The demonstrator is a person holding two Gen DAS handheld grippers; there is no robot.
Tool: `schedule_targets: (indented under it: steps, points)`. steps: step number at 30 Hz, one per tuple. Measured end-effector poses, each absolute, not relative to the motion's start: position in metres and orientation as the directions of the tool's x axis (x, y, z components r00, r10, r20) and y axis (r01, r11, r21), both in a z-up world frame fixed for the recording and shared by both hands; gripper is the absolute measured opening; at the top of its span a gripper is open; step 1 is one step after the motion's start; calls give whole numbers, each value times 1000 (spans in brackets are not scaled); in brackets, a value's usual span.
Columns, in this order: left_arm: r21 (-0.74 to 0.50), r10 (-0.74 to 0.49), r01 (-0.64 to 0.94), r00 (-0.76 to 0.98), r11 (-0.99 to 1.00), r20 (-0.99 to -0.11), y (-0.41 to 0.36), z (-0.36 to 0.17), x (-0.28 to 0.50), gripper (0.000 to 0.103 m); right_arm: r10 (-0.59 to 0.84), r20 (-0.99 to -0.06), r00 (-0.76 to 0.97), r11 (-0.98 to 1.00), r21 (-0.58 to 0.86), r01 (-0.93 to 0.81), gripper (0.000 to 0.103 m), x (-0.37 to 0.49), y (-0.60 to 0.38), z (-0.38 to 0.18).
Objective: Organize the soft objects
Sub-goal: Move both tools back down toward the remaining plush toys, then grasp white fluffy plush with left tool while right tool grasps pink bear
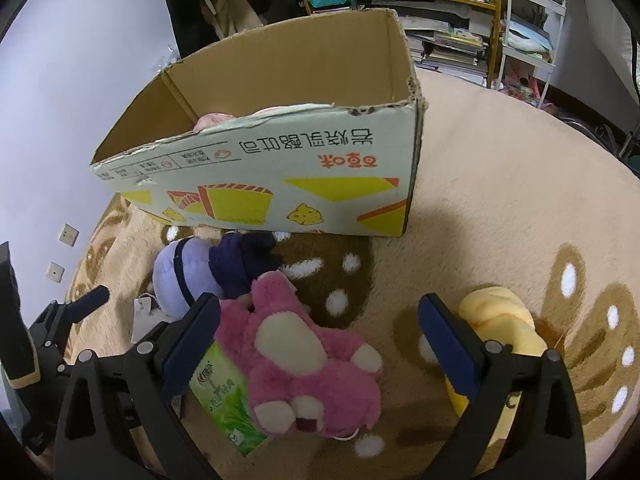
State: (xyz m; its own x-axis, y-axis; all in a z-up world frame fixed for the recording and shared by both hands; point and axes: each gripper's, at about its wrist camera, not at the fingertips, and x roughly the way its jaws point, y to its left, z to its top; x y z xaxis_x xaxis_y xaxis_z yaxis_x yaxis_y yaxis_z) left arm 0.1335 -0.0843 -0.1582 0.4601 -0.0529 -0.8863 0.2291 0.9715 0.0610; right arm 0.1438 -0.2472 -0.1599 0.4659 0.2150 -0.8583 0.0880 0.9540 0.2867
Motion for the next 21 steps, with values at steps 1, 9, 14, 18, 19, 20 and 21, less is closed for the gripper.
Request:
schedule_targets:
  steps: [1,9,14,18,19,20,21]
  points:
    - [63,-51,230,457,971,-888,-84,-160,134,103,218,-858,464,954,288,85,103,144,-246,-160]
    - [77,-31,234,426,969,-904,-83,-174,142,103,237,-876,420,957,285,56,103,146,-235,-171]
    - [95,-10,239,405,966,-914,-86,-181,145,103,246,-869,429,955,293,46,103,147,-233,-171]
    - [115,6,247,402,962,-915,-87,-186,146,103,253,-872,420,950,306,64,103,147,-237,-173]
    - [119,10,249,401,961,-916,-88,-187,146,103,252,-873,418,950,305,64,103,147,-238,-174]
    - [122,12,251,399,960,-917,-88,-189,146,103,253,-874,415,951,304,61,103,147,-237,-174]
    - [123,13,252,397,960,-918,-88,-190,145,103,254,-875,413,951,303,58,103,147,-237,-175]
